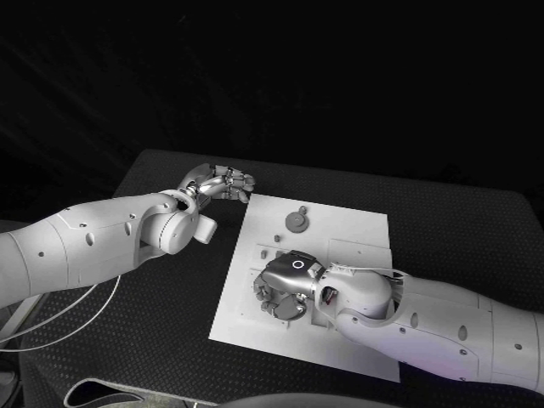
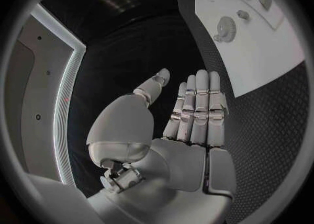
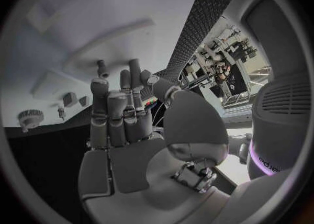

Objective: Assemble the parts on the task board

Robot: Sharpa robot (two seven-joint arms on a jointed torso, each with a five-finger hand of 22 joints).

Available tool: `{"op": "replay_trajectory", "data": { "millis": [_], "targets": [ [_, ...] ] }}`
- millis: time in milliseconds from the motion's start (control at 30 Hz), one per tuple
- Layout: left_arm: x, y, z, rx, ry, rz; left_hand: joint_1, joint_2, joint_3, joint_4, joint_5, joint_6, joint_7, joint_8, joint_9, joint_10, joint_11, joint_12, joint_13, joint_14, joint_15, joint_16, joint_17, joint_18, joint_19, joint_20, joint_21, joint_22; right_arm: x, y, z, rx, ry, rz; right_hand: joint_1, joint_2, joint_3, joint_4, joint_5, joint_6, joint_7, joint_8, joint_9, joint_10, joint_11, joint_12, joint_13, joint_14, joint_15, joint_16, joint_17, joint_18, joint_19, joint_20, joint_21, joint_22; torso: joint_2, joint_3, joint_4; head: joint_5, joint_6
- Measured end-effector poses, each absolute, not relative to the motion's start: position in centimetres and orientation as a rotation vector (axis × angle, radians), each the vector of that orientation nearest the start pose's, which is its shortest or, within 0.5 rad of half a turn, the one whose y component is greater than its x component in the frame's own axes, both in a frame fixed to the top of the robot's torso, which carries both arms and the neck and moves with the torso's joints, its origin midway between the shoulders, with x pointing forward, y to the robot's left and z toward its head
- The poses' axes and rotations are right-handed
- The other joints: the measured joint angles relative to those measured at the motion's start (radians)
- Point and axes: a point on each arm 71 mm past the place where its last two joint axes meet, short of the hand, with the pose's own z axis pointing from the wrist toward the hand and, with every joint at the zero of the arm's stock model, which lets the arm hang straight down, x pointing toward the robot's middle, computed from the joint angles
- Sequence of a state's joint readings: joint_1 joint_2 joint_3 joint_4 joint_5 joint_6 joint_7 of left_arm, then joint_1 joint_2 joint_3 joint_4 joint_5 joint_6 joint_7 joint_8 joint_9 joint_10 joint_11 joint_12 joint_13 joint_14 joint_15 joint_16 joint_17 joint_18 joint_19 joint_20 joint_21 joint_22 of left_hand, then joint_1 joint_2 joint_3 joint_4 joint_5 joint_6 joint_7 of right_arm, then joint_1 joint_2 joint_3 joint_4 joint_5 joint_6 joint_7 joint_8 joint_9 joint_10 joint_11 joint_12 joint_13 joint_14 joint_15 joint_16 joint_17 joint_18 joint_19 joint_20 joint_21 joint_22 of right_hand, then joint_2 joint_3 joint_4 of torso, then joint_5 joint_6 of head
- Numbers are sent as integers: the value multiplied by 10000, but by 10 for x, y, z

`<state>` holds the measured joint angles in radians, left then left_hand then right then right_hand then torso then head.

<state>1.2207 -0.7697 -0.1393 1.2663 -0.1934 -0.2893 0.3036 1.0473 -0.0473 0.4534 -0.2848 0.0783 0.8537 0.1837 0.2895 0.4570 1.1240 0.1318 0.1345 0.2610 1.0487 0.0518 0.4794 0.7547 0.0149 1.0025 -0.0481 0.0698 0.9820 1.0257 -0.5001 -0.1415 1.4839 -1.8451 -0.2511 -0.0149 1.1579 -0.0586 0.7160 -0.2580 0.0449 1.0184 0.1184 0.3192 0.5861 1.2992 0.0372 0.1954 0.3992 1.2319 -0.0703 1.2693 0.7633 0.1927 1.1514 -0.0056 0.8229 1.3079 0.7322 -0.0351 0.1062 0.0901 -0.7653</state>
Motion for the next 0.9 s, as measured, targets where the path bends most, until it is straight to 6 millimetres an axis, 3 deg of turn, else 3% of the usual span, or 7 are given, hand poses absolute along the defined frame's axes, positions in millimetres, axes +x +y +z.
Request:
{"op": "replay_trajectory", "data": {
  "millis": [300,367,433,567,700,800,900],
  "targets": [
    [523,251,-220,-9741,15619,-12384,0,0,0,0,0,0,0,0,1,0,0,0,0,0,0,0,8,0,0,0,0,-4,395,-26,-285,-7738,16756,8971,-12,-27,9,9,0,-148,42,0,26,0,-1,-59,42,0,0,-41,0,-1,-5,-5,0,-1,0,-3,-7,0,0],
    [523,251,-220,-9740,15620,-12386,0,0,0,0,0,0,0,0,1,0,0,0,-2,0,0,0,8,0,0,0,0,-9,395,-26,-285,-7719,16813,8970,-182,-370,90,70,65,-249,86,-79,18,-39,-19,-147,67,-1,1,-41,0,-1,-43,-36,0,-1,0,-3,-7,0,0],
    [523,251,-220,-9744,15619,-12379,0,0,0,0,0,0,0,0,1,0,0,0,-8,0,0,0,8,0,0,0,0,-9,396,-26,-286,-7690,16872,8978,-422,-606,128,-250,123,-395,141,-174,-2,-241,58,-259,7,-97,56,-41,0,1,-152,-26,0,-1,0,-3,-7,-6,0],
    [523,252,-220,-9753,15614,-12361,0,0,0,0,0,0,0,0,1,0,0,0,-8,0,0,0,7,0,0,0,0,-8,395,-27,-289,-7645,17061,9072,-758,-945,-545,-344,67,-843,302,-429,-87,-724,293,-545,-104,-347,185,-40,14,15,-359,30,10,-3,0,-3,-7,-11,0],
    [523,252,-220,-9755,15616,-12359,0,0,0,0,0,0,0,0,1,0,0,0,-8,0,0,0,6,0,0,0,0,-8,395,-27,-288,-7574,17113,9164,-930,-1117,-993,-326,54,-1042,396,-534,-122,-939,404,-684,-139,-422,327,-40,39,16,-440,76,37,-2,0,-3,-6,-14,-4],
    [523,252,-220,-9756,15622,-12360,0,0,0,0,0,0,0,0,2,0,0,0,-8,0,0,0,6,0,0,0,0,-8,395,-27,-288,-7525,17145,9220,-954,-1141,-1201,-326,54,-1253,535,-582,-138,-985,450,-717,-141,-451,358,-40,59,18,-475,111,37,-3,0,-3,-4,-15,-6],
    [523,252,-220,-9759,15626,-12358,0,0,0,0,0,0,0,0,2,0,0,0,-7,0,0,0,16,0,0,0,0,-8,395,-27,-288,-7470,17171,9249,-954,-1141,-1242,-316,54,-1266,549,-602,-149,-1041,433,-756,-140,-478,386,-40,59,18,-475,111,37,-3,0,-3,-4,-25,-6]
  ]
}}
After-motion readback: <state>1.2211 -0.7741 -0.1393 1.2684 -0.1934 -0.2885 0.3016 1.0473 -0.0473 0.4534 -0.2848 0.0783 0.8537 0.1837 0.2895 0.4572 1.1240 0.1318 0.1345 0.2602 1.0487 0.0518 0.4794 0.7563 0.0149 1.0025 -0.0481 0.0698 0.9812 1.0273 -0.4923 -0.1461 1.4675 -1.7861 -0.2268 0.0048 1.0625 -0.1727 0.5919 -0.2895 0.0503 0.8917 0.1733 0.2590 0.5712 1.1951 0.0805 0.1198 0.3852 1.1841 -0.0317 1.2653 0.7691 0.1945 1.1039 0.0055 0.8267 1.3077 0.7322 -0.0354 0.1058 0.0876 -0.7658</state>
